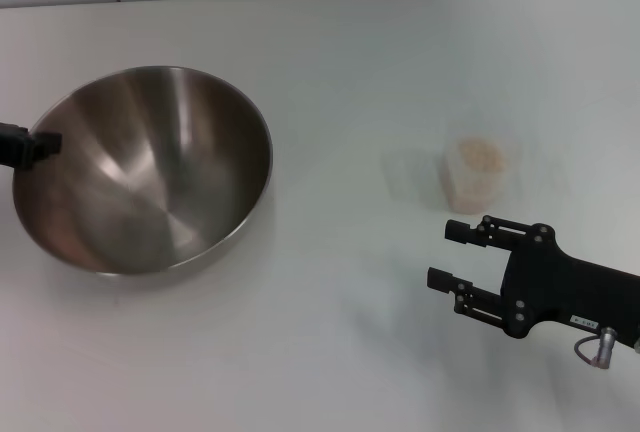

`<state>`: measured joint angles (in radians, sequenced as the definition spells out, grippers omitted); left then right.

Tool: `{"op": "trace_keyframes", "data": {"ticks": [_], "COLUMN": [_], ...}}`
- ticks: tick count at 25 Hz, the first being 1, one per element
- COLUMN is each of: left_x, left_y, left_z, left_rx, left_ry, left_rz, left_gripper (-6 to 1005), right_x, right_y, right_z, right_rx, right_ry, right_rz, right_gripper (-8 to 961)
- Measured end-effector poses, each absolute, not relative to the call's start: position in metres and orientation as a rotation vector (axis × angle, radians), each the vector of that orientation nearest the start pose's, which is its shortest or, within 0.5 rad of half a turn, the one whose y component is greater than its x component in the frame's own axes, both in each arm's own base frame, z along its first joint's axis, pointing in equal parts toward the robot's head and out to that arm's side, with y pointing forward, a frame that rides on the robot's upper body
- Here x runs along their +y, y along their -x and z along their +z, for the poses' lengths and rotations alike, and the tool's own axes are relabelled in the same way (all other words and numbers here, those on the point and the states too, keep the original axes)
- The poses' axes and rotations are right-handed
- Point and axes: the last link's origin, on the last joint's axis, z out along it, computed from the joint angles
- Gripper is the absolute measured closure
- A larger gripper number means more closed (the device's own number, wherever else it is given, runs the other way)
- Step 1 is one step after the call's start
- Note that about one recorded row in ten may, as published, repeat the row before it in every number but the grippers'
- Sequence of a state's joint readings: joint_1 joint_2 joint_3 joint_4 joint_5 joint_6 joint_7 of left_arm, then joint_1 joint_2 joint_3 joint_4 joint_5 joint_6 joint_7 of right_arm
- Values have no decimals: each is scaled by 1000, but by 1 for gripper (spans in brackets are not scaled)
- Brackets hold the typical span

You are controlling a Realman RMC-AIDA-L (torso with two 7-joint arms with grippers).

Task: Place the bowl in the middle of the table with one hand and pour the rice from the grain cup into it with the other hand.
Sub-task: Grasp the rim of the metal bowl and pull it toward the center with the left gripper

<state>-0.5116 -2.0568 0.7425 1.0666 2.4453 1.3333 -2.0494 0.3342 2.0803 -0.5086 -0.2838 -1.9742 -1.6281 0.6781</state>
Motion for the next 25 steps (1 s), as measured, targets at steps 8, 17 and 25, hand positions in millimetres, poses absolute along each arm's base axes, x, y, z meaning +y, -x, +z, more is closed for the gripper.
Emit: {"op": "trace_keyframes", "data": {"ticks": [8,17,25], "left_x": [372,375,381], "left_y": [292,287,263], "left_z": [73,75,90], "left_rx": [-1057,-1066,-1102], "left_ry": [2336,2343,2396], "left_rz": [-56,-67,-192], "left_gripper": [938,957,961], "right_x": [234,234,234], "right_y": [-317,-317,-317], "right_z": [-39,-40,-40], "right_rx": [357,357,357], "right_ry": [2539,2539,2539], "right_rz": [873,875,875], "right_gripper": [377,378,377]}}
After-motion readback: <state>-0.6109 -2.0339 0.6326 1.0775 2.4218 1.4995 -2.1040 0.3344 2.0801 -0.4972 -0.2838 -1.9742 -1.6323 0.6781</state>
